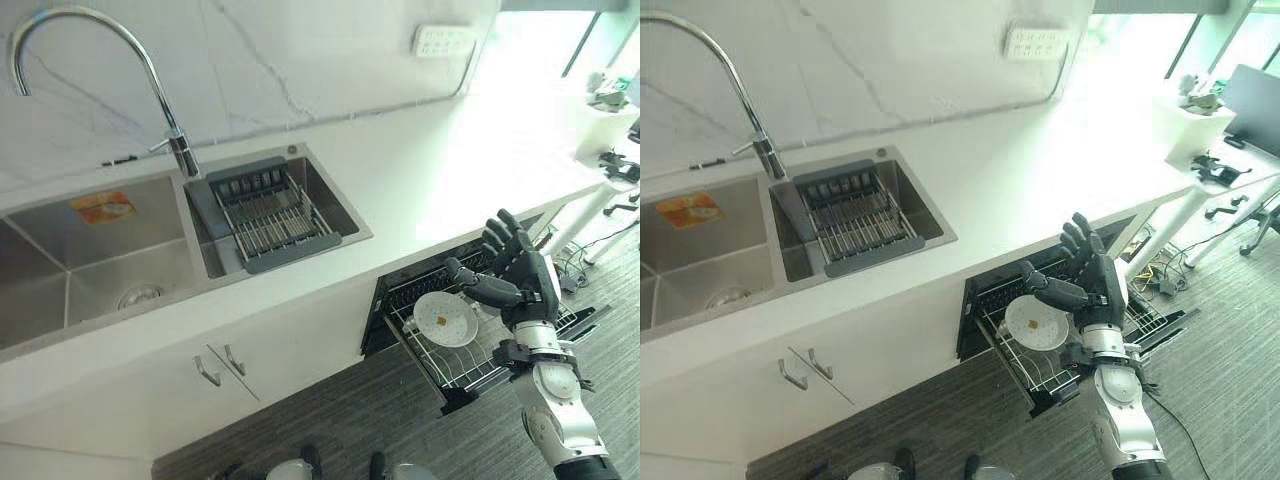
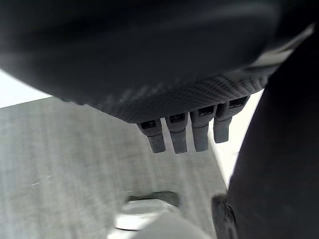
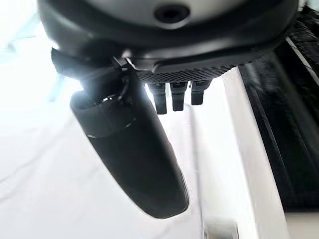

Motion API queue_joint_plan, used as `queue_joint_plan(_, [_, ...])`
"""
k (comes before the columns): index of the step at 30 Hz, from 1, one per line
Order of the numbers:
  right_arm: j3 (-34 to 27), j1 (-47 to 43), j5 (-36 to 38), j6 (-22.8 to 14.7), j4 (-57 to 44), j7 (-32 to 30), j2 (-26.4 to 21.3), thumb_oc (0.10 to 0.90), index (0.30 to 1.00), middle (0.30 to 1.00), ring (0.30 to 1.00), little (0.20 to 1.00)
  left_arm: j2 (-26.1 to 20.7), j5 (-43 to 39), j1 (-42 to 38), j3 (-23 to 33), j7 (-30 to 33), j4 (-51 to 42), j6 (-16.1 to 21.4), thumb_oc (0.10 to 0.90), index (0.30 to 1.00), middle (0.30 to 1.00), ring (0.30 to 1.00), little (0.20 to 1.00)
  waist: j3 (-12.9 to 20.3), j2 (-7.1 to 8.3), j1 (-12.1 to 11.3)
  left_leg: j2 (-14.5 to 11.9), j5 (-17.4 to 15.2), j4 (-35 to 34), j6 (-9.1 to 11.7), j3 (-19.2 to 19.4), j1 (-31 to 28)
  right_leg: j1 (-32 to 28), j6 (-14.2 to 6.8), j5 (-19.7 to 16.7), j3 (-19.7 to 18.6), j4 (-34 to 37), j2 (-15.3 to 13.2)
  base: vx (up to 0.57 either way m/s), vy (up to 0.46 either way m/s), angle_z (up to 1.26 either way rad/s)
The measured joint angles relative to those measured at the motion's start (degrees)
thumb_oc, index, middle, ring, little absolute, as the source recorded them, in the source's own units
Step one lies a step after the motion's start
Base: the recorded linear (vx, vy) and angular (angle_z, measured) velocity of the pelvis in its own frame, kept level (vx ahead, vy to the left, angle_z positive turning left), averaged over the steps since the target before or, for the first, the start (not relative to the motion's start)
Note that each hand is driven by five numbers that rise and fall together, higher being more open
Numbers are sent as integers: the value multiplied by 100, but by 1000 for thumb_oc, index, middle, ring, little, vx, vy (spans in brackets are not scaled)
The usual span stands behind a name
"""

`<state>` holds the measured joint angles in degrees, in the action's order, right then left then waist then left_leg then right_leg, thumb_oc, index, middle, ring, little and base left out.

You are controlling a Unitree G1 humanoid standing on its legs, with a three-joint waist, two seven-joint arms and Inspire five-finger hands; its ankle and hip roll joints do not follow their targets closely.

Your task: Place the dishes in the dishwasher.

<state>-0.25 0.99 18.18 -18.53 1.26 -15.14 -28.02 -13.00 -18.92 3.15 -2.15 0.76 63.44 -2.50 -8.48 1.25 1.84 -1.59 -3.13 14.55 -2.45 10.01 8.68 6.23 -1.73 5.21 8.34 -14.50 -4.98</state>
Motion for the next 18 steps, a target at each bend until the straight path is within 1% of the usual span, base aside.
queue_joint_plan(2, [-105, 27, -947, -21, -14, -498, -421, 800, 900, 900, 900, 900, -43, 403, -13, -242, -28, -1, 42, 800, 900, 900, 900, 900, 23, -41, 61, 1, 1, -2, -3, 49, 15, 49, -11, -6, -30, -44, -21, 0, 35, -11])
queue_joint_plan(3, [-126, 21, -1208, -36, -14, -702, -608, 800, 900, 900, 900, 900, -71, 496, -25, -313, -27, 7, 44, 800, 900, 900, 900, 900, 35, -60, 90, 0, 1, -5, -3, 62, 20, 53, -14, -5, -34, -61, -24, 23, 27, -14])
queue_joint_plan(4, [-310, 16, -1439, -160, -11, -1208, -789, 800, 900, 900, 900, 900, -85, 583, -122, -352, -40, 94, -10, 800, 900, 900, 900, 900, 57, -76, 138, -8, -1, -8, -5, 102, -14, 73, -17, -7, -85, -74, -20, 52, 27, -15])
queue_joint_plan(5, [-452, 17, -1477, -222, 12, -1462, -786, 800, 900, 900, 900, 900, -88, 578, -161, -375, -54, 181, -31, 800, 900, 900, 900, 900, 91, -79, 151, -10, -1, -15, -4, 121, -7, 107, -16, -6, -97, -102, -22, 87, 2, -18])
queue_joint_plan(6, [-711, 33, -1359, -385, 268, -1847, -717, 800, 900, 900, 900, 900, -86, 455, -161, -326, -69, 243, -134, 800, 900, 900, 900, 900, 157, -62, 224, -16, 3, -37, 2, 142, -10, 133, -13, -3, -112, -111, -20, 89, -34, -7])
queue_joint_plan(7, [-1115, 143, -1043, -520, 912, -2050, -478, 800, 900, 900, 900, 900, -90, 251, -129, -165, -101, 438, -213, 800, 900, 900, 900, 900, 280, 8, 248, -19, -9, -86, -13, 144, -44, 131, 0, 28, -108, -129, -16, 74, -71, -6])
queue_joint_plan(8, [-1411, 247, -561, -593, 1550, -2136, -177, 800, 900, 900, 900, 900, -90, 102, -67, 32, -113, 549, -222, 800, 900, 900, 900, 900, 364, 79, 261, -28, -15, -118, -23, 154, -76, 135, 13, 69, -107, -177, -15, 54, -98, 3])
queue_joint_plan(9, [-1871, 458, -40, -768, 2546, -2154, 271, 800, 900, 900, 900, 900, -124, 106, -54, 262, -129, 687, -215, 800, 900, 900, 900, 900, 425, 144, 247, -44, -9, -140, -12, 129, -75, 142, 30, 106, -79, -196, -1, 66, -102, 6])
queue_joint_plan(10, [-2118, 615, 359, -737, 3288, -2178, 455, 800, 900, 900, 900, 900, -169, 112, -10, 251, -121, 810, -218, 800, 900, 900, 900, 900, 425, 121, 250, -48, -14, -140, -7, 99, -63, 137, 38, 123, -49, -199, 5, 97, -96, 5])
queue_joint_plan(11, [-2281, 731, 638, -714, 3662, -2240, 506, 800, 900, 900, 900, 900, -166, 108, 41, 146, -108, 938, -251, 800, 900, 900, 900, 900, 401, 74, 293, -48, -21, -138, -4, 99, -43, 131, 38, 125, -49, -197, 9, 88, -67, -1])
queue_joint_plan(12, [-2430, 808, 855, -725, 3874, -2375, 548, 800, 900, 900, 900, 900, -135, -44, 154, 126, -104, 1089, -285, 800, 900, 900, 900, 900, 392, -27, 366, -48, -30, -139, 3, 100, -44, 117, 34, 130, -49, -194, 10, 85, -36, -4])
queue_joint_plan(13, [-2418, 807, 956, -729, 3964, -2426, 559, 800, 900, 900, 900, 900, -136, -251, 282, 142, -99, 1078, -310, 800, 900, 900, 900, 900, 385, -61, 417, -53, -30, -143, 11, 106, -51, 111, 53, 146, -49, -191, 19, 47, -12, -1])
queue_joint_plan(14, [-2308, 808, 997, -809, 3968, -2426, 576, 800, 900, 900, 900, 900, -136, -340, 316, 193, -93, 1080, -344, 800, 900, 900, 900, 900, 366, -81, 406, -55, -27, -150, 15, 104, -83, 131, 59, 150, -41, -192, 27, 0, 0, 0])
queue_joint_plan(15, [-2222, 812, 1014, -963, 3989, -2432, 624, 800, 900, 900, 900, 900, -137, -341, 323, 222, -86, 1055, -356, 800, 900, 900, 900, 900, 357, -68, 404, -55, -19, -154, 26, 85, -94, 132, 66, 154, -26, -204, 28, -73, 11, 4])
queue_joint_plan(16, [-2034, 777, 1013, -1091, 4031, -2442, 669, 800, 900, 900, 900, 900, -155, -352, 307, 138, -32, 928, -376, 800, 900, 900, 900, 900, 274, -22, 377, -42, 16, -159, 20, 79, -140, 121, 89, 174, -21, -281, 12, -123, 31, 4])
queue_joint_plan(17, [-1862, 689, 1014, -1091, 4043, -2449, 686, 800, 900, 900, 900, 900, -161, -362, 266, -8, 8, 822, -370, 800, 900, 900, 900, 900, 193, 3, 348, -35, 38, -176, 28, 83, -165, 123, 90, 178, -25, -319, 2, -90, 25, 1])
queue_joint_plan(18, [-1802, 654, 1019, -1091, 4042, -2450, 685, 800, 900, 900, 900, 900, -162, -383, 240, -49, 9, 795, -368, 800, 900, 900, 900, 900, 156, -7, 338, -36, 50, -177, 21, 83, -166, 123, 89, 176, -27, -325, 1, -49, 12, 0])
